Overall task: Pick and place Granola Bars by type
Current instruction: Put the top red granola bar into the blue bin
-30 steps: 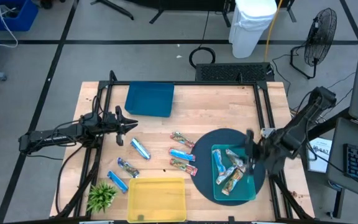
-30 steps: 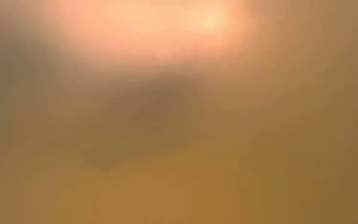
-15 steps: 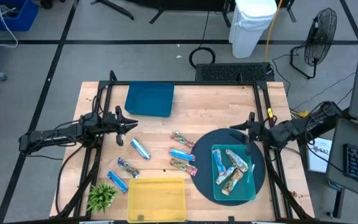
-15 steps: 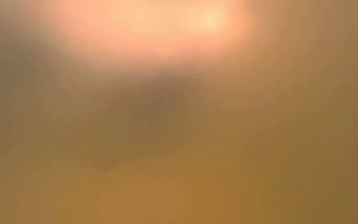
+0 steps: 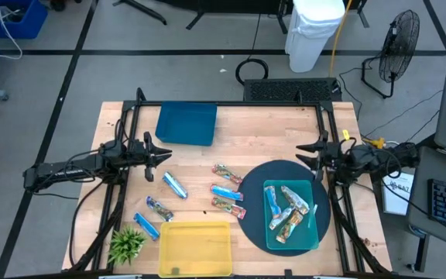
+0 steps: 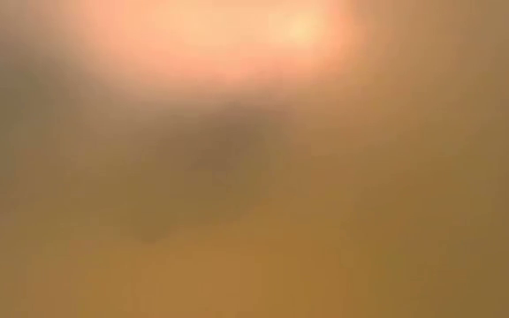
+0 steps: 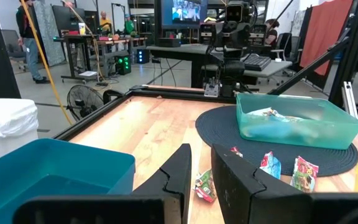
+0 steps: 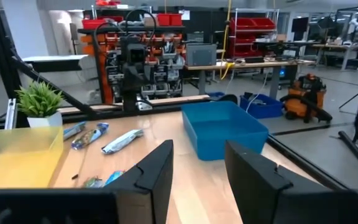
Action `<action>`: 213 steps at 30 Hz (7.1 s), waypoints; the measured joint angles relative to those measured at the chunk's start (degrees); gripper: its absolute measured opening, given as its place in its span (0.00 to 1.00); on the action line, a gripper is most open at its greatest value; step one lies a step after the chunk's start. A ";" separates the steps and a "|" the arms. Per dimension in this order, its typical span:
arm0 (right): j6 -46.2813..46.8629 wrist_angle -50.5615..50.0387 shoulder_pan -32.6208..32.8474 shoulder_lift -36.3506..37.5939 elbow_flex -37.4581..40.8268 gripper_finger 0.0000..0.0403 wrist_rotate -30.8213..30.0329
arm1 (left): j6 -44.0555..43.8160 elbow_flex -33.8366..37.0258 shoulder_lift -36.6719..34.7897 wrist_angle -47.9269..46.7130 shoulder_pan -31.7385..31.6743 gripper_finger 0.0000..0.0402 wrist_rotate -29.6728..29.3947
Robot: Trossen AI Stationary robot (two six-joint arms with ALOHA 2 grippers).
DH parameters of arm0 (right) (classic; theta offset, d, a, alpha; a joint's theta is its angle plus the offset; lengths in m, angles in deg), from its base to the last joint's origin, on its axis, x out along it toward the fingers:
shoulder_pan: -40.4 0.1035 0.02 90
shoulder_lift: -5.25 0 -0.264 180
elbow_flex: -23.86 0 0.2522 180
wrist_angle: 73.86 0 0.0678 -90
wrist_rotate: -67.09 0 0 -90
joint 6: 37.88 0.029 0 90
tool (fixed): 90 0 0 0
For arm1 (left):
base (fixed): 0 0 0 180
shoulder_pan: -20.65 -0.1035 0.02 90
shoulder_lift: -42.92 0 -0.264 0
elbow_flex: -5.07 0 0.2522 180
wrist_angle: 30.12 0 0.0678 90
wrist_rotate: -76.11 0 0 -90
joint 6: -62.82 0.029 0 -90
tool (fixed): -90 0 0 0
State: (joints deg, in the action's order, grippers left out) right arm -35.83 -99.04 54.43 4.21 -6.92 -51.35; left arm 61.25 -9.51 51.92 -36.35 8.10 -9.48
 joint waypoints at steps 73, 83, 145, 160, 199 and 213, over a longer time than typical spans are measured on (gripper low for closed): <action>4.74 13.40 -29.34 -0.84 16.15 0.33 28.63 | 0.00 0.01 0.00 -0.02 0.00 0.17 0.00; 4.76 13.49 -29.32 -0.84 16.15 0.34 28.59 | -0.02 0.02 -0.02 2.15 -0.02 0.17 0.00; 4.75 13.42 -29.30 -0.86 16.15 0.34 28.52 | 10.72 -58.10 101.15 -10.96 9.21 0.54 -9.11; 4.75 13.40 -29.30 -0.86 16.15 0.34 28.52 | 11.50 -57.79 96.05 -11.11 10.16 0.15 -9.04; 4.76 13.43 -29.30 -1.26 16.15 0.33 28.52 | -4.01 -46.20 64.39 -24.70 -11.07 0.02 -34.23; 4.74 13.43 -29.30 -1.28 16.15 0.33 28.54 | -21.27 -29.04 40.69 -16.66 -26.43 0.02 -23.15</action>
State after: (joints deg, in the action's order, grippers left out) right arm -31.09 -85.61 25.13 2.93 9.23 -22.82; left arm 39.99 -38.56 92.60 -53.01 -18.34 -32.64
